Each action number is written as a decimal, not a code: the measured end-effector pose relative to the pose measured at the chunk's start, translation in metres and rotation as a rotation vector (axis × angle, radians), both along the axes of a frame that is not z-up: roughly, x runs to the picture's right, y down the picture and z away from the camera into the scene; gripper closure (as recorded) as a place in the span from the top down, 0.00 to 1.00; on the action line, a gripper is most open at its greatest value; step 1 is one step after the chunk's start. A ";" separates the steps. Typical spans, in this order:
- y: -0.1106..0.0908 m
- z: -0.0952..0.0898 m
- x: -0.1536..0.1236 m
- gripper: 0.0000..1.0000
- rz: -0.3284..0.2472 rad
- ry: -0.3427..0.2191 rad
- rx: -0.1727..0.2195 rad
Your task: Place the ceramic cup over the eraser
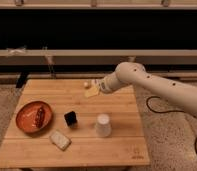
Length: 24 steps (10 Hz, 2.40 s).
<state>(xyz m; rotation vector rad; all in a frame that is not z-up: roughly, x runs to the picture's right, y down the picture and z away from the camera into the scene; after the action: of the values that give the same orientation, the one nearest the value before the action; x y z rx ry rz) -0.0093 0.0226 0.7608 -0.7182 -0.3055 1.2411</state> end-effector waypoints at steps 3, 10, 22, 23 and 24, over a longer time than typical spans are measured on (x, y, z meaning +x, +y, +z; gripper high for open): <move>0.000 0.000 0.000 0.80 0.000 0.000 0.000; 0.000 0.000 0.000 0.80 0.000 0.000 0.000; 0.057 -0.039 0.049 0.80 -0.121 0.246 -0.098; 0.070 -0.038 0.054 0.80 -0.140 0.274 -0.123; 0.076 -0.036 0.055 0.80 -0.151 0.286 -0.136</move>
<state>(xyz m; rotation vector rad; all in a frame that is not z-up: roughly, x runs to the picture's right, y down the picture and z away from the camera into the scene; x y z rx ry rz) 0.0461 0.0989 0.7243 -0.6568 0.0680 1.2091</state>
